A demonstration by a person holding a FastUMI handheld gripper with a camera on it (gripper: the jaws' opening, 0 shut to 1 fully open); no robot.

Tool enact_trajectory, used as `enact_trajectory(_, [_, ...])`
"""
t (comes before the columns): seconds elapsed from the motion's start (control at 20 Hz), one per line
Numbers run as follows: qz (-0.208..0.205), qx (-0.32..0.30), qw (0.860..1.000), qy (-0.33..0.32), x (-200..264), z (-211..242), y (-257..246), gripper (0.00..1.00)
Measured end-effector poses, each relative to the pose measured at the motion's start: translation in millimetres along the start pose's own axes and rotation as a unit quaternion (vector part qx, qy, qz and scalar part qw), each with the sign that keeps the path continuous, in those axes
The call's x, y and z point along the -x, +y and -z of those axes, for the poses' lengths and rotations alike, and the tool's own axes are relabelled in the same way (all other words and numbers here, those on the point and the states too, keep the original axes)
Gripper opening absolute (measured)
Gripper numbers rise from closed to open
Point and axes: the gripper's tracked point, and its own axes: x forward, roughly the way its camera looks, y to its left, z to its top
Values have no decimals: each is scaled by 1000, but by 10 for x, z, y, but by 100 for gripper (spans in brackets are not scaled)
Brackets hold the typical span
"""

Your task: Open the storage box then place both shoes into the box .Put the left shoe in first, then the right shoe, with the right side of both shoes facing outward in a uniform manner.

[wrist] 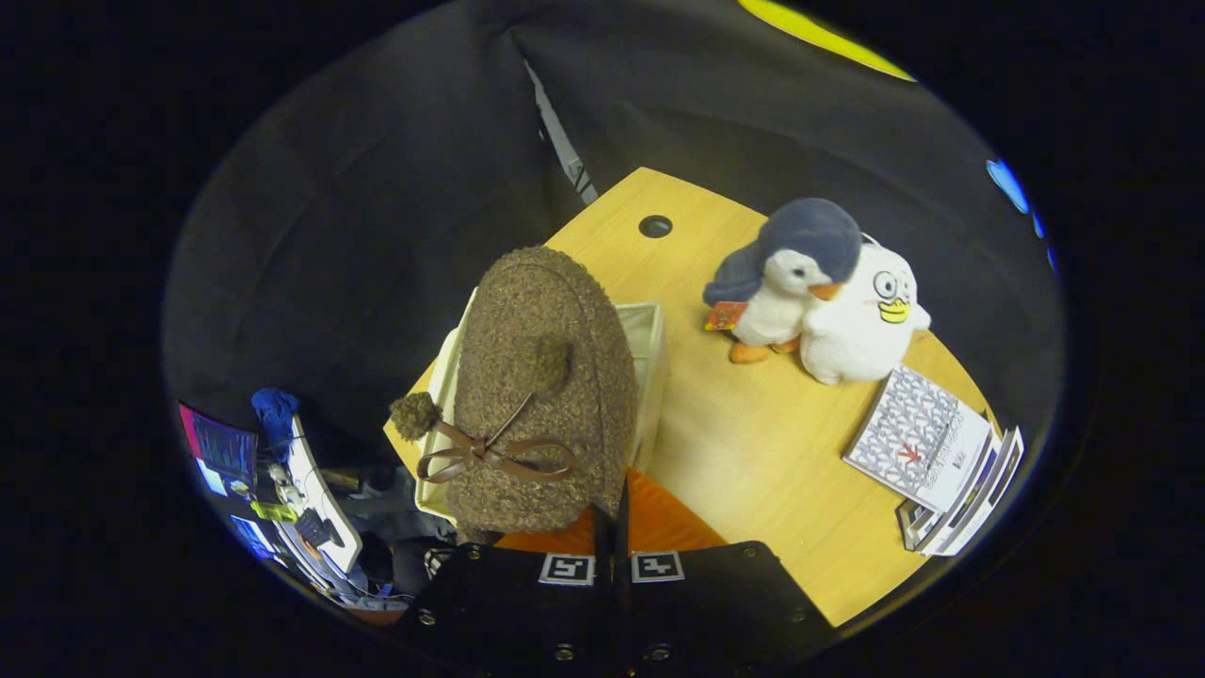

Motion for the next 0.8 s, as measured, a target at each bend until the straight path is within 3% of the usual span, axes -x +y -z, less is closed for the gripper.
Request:
enact_trajectory(0.4, [12, 85, 993, 83, -743, -14, 371, 1])
enact_trajectory(0.6, [45, 143, 983, 110, -1011, 42, 318, 1])
enact_trajectory(0.8, [45, 139, 982, 122, -1129, 126, 404, 1])
